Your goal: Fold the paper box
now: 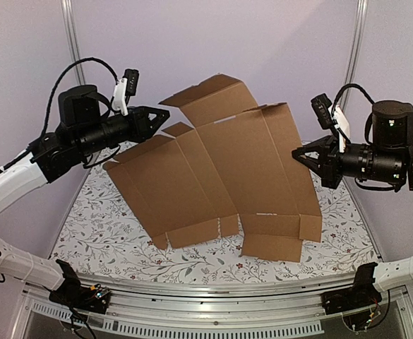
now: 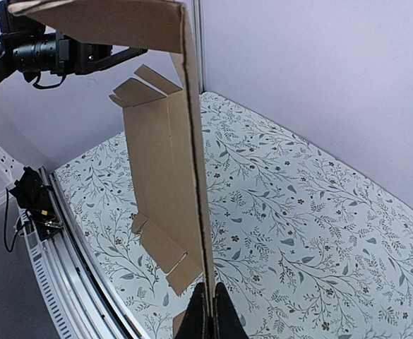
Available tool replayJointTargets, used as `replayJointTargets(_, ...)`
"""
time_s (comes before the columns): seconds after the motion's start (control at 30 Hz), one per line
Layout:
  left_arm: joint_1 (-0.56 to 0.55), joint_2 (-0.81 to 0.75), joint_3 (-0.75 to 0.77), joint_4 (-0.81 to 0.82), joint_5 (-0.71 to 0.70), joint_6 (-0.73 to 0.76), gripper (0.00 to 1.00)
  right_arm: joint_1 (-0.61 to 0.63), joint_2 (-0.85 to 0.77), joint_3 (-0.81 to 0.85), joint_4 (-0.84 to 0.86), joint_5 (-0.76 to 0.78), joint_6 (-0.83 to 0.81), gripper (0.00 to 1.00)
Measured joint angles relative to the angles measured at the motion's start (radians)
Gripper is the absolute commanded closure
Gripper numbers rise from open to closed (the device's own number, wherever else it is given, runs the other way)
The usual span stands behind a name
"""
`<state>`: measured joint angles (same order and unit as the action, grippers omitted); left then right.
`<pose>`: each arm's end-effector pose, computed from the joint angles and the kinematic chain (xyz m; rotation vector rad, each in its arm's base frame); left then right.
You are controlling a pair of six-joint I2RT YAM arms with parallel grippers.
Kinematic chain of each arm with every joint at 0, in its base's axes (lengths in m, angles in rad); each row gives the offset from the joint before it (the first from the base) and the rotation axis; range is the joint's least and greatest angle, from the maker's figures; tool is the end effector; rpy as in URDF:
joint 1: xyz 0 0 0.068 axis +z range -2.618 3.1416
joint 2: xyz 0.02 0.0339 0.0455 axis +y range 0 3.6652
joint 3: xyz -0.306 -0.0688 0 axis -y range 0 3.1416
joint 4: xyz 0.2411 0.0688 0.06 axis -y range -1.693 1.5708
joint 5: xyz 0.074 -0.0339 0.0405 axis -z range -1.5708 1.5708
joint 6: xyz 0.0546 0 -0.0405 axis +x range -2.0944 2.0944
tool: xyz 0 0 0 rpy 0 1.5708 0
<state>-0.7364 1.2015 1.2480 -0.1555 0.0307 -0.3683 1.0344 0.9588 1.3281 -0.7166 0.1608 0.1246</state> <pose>0.2029 -0.1862 0.4560 0.3446 1.7192 -0.8476 0.0932 0.1396 0.4634 -0.7619 1.8099 0.6210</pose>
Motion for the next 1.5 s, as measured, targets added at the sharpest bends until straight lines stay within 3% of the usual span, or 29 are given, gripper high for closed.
replayJointTargets(0.4, 0.000, 0.017, 0.005, -0.003, 0.063, -0.044, 0.76, 0.001, 0.012, 0.008, 0.000, -0.007, 0.003, 1.00)
replayJointTargets(1.5, -0.014, 0.168, 0.066, -0.057, 0.039, -0.126, 0.80, 0.001, 0.060, 0.008, 0.068, 0.007, 0.035, 1.00)
